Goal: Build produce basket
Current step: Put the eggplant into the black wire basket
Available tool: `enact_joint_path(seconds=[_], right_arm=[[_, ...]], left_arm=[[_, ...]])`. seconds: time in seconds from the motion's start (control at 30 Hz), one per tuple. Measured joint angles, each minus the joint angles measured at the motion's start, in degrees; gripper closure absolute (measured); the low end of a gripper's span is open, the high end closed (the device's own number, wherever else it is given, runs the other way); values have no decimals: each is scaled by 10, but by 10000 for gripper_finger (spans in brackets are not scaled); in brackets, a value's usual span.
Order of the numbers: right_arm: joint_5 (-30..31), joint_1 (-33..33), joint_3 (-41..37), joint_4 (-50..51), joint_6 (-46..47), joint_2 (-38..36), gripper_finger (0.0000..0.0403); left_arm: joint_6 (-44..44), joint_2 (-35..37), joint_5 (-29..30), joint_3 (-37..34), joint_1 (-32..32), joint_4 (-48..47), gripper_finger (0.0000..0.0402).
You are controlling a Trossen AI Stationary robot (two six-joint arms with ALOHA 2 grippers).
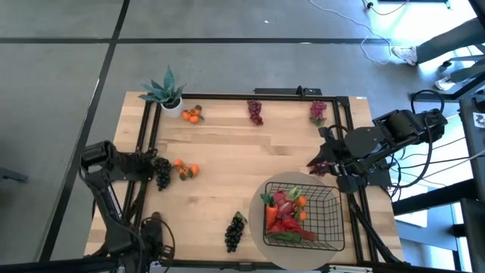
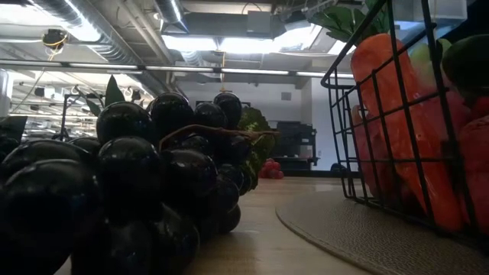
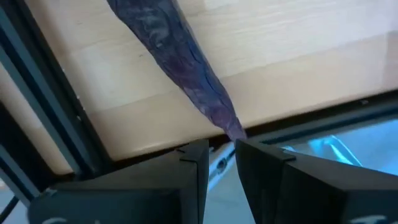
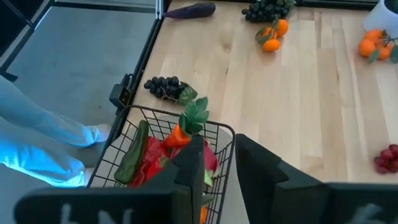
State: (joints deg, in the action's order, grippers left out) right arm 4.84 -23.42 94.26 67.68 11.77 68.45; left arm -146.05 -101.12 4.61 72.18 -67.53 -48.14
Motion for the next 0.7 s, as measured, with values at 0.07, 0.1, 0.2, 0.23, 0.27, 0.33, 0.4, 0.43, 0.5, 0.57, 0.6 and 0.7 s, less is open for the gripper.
enact_joint_path(seconds=[0.07, 0.1, 0.2, 0.23, 0.27, 0.33, 0.4, 0.43, 0.5, 0.57, 0.6, 0.7], right_arm=[[0, 0, 0, -3, -1, 0, 325], [0, 0, 0, -2, -1, 0, 325], [-22, 0, 0, -2, -4, 0, 325], [-40, 0, 0, -2, -9, 0, 325], [-60, 0, 0, -2, -17, 0, 325], [-91, 0, 0, -2, -33, 1, 325], [-101, 0, 0, -2, -52, 1, 325], [-101, 0, 0, -2, -61, 1, 325], [-100, 0, 0, -2, -68, 1, 325], [-99, 0, 0, -2, -68, 1, 325], [-99, 0, 0, -2, -61, 1, 325], [-100, 0, 0, -2, -60, 1, 325]], left_arm=[[-5, -8, 0, 0, -4, 0, 333], [-9, -12, 0, 0, -5, 0, 333], [-21, -17, 0, 0, -6, 4, 333], [-21, -17, 1, 0, -6, 4, 333], [-21, -17, 1, 0, -6, 5, 333], [-21, -17, 2, 0, -3, 8, 333], [-21, -17, 2, 0, 0, 9, 333], [-20, -17, 3, 0, 0, 9, 333], [-20, -17, 4, 0, 0, 11, 333], [-20, -17, 4, 0, 1, 11, 333], [-20, -17, 4, 0, 1, 11, 333], [-22, -17, 4, 0, 1, 13, 333]])
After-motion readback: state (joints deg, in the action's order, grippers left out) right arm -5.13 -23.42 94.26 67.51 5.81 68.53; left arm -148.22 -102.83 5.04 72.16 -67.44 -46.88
